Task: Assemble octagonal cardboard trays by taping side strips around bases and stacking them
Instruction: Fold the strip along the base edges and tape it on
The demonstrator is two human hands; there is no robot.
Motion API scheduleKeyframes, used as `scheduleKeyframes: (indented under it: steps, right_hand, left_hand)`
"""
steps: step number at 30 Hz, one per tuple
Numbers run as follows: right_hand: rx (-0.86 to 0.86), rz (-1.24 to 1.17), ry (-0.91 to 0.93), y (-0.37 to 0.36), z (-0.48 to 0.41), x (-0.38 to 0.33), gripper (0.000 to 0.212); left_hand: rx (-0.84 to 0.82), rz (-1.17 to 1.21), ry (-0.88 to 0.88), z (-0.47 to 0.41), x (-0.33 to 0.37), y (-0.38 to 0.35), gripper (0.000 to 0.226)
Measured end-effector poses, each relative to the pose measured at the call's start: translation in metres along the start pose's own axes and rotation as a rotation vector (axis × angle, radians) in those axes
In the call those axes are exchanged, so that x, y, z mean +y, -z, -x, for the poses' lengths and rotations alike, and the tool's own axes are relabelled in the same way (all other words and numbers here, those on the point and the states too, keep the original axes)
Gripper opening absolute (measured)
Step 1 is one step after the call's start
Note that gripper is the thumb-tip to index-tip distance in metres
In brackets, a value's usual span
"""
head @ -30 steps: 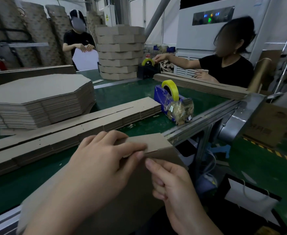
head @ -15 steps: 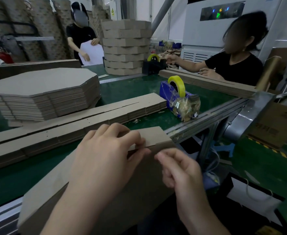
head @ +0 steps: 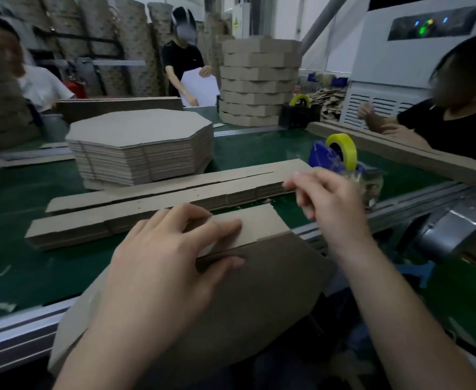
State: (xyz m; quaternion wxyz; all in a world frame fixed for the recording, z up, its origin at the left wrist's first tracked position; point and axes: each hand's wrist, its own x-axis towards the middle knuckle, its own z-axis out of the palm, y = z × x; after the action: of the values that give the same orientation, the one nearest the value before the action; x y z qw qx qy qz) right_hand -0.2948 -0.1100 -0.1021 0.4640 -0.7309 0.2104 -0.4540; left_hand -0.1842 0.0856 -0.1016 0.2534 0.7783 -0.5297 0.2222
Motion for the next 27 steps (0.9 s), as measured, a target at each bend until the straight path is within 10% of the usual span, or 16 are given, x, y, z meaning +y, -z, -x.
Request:
scheduleKeyframes:
  steps: [10, 14, 27]
  right_hand:
    - [-0.625, 0.519, 0.095, -0.138, -0.108, 0.035, 0.006]
    - [-0.815, 0.852, 0.339, -0.196, -0.133, 0.048, 0.037]
    - [-1.036, 1.16, 0.471, -0.264, -0.162, 0.067, 0.062]
  left_hand:
    - [0.044, 0.155, 0.28, 0.021, -0.049, 0.025, 0.046]
    - [0.038, 0.12, 0.319, 0.027, -0.063, 0.031, 0.058]
    - [0.031, 0.11, 0.389, 0.04, -0.099, 0.035, 0.068]
